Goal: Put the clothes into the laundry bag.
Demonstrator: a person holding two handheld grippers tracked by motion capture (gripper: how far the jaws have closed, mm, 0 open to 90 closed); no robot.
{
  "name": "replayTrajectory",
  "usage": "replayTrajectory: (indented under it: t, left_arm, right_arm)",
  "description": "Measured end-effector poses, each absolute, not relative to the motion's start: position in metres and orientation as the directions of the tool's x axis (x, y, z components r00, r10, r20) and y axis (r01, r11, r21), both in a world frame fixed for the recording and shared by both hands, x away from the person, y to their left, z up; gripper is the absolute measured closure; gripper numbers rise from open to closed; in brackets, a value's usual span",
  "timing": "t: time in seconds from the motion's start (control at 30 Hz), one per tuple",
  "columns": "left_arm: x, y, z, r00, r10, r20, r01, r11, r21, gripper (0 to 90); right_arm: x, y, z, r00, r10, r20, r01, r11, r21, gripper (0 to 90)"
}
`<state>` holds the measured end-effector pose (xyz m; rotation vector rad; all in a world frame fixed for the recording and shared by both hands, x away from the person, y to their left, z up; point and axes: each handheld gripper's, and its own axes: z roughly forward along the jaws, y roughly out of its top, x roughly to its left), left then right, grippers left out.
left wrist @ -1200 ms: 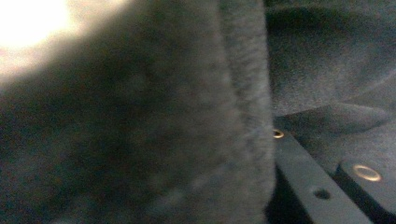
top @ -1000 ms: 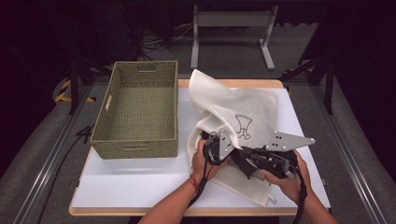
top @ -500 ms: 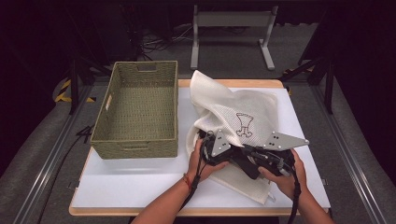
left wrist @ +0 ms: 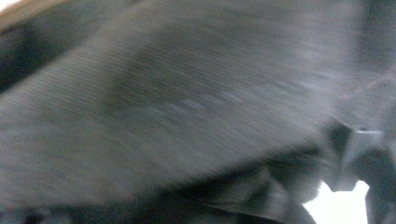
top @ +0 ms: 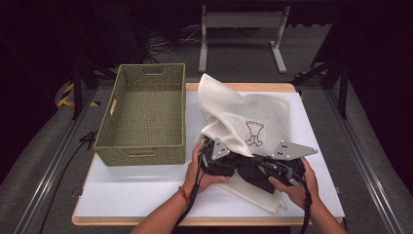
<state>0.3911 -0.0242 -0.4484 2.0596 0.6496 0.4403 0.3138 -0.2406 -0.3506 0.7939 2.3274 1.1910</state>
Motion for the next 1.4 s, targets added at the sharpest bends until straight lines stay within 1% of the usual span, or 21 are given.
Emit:
replayTrajectory:
  t: [0.03,0.07,0.13,0.2,0.27,0.33,0.47,0.6,0.67,0.8,0.87,0.93,1.03,1.07,1.1,1.17,1.2,1.23,1.27,1.3,1.4]
  left_arm:
    - [0.391,-0.024,-0.448,0.798,0.599,0.06,0.277,-0.454,0.847,23.8]
    - [0.394,-0.029,-0.449,0.776,0.623,0.1,0.287,-0.489,0.823,31.9]
    - [0.399,-0.032,-0.449,0.758,0.646,0.092,0.326,-0.498,0.803,43.4]
    - [0.406,-0.031,-0.448,0.76,0.648,0.057,0.359,-0.491,0.794,65.7]
    - [0.411,-0.031,-0.446,0.763,0.644,0.053,0.353,-0.484,0.801,79.2]
    - [0.414,-0.033,-0.445,0.779,0.626,0.047,0.346,-0.491,0.8,82.1]
    - [0.417,-0.038,-0.439,0.802,0.597,0.038,0.318,-0.479,0.818,83.1]
    - [0.417,-0.047,-0.431,0.83,0.558,0.012,0.275,-0.429,0.861,83.3]
    - [0.419,-0.051,-0.429,0.834,0.552,0.0,0.26,-0.393,0.882,83.4]
    - [0.419,-0.061,-0.425,0.839,0.543,-0.021,0.23,-0.321,0.919,83.5]
    - [0.42,-0.068,-0.423,0.835,0.55,-0.005,0.212,-0.312,0.926,83.5]
    - [0.425,-0.073,-0.425,0.833,0.553,-0.022,0.222,-0.297,0.929,83.4]
    - [0.429,-0.077,-0.428,0.823,0.568,-0.012,0.231,-0.315,0.921,82.3]
    - [0.43,-0.074,-0.429,0.836,0.547,-0.032,0.245,-0.32,0.915,81.3]
    - [0.429,-0.07,-0.429,0.844,0.533,-0.059,0.263,-0.315,0.912,79.6]
    - [0.428,-0.067,-0.429,0.851,0.52,-0.075,0.272,-0.314,0.91,71.1]
    - [0.423,-0.062,-0.427,0.859,0.507,-0.07,0.27,-0.333,0.903,71.1]
    - [0.418,-0.057,-0.424,0.866,0.496,-0.069,0.27,-0.345,0.899,66.8]
    - [0.412,-0.049,-0.421,0.879,0.472,-0.064,0.264,-0.37,0.891,60.9]
    - [0.408,-0.044,-0.419,0.88,0.47,-0.063,0.267,-0.381,0.885,53.9]
    - [0.39,-0.021,-0.413,0.87,0.493,-0.022,0.265,-0.428,0.864,45.7]
  right_arm:
    - [0.314,-0.241,-0.351,-0.755,0.648,-0.096,0.301,0.474,0.828,88.7]
    - [0.315,-0.24,-0.354,-0.756,0.648,-0.089,0.311,0.476,0.823,88.7]
    - [0.315,-0.241,-0.356,-0.758,0.647,-0.082,0.318,0.476,0.82,88.7]
    - [0.315,-0.24,-0.358,-0.758,0.647,-0.082,0.321,0.48,0.816,88.7]
    - [0.315,-0.24,-0.36,-0.759,0.645,-0.087,0.322,0.488,0.811,88.7]
    - [0.316,-0.24,-0.361,-0.758,0.647,-0.083,0.328,0.488,0.809,88.7]
    - [0.318,-0.243,-0.361,-0.758,0.649,-0.061,0.337,0.47,0.816,88.7]
    - [0.317,-0.244,-0.358,-0.765,0.642,-0.043,0.331,0.45,0.83,88.7]
    - [0.316,-0.243,-0.355,-0.775,0.632,-0.022,0.33,0.433,0.839,88.7]
    - [0.313,-0.242,-0.354,-0.784,0.621,-0.017,0.322,0.43,0.843,88.7]
    - [0.313,-0.242,-0.353,-0.785,0.62,-0.015,0.324,0.431,0.842,88.7]
    - [0.314,-0.244,-0.354,-0.781,0.625,-0.01,0.33,0.426,0.843,88.8]
    - [0.316,-0.248,-0.356,-0.764,0.645,-0.015,0.341,0.425,0.838,88.7]
    - [0.317,-0.249,-0.356,-0.762,0.648,-0.013,0.346,0.423,0.837,88.7]
    - [0.318,-0.25,-0.357,-0.759,0.651,-0.013,0.348,0.423,0.837,88.7]
    - [0.317,-0.25,-0.357,-0.753,0.657,-0.027,0.343,0.429,0.836,88.7]
    - [0.317,-0.25,-0.357,-0.753,0.657,-0.027,0.343,0.429,0.836,88.7]
    - [0.317,-0.25,-0.357,-0.753,0.657,-0.026,0.342,0.426,0.838,88.7]
    - [0.317,-0.25,-0.356,-0.754,0.657,-0.027,0.34,0.425,0.839,88.7]
    - [0.316,-0.25,-0.355,-0.754,0.656,-0.03,0.337,0.425,0.84,88.7]
    - [0.315,-0.25,-0.354,-0.754,0.656,-0.032,0.335,0.426,0.841,88.7]
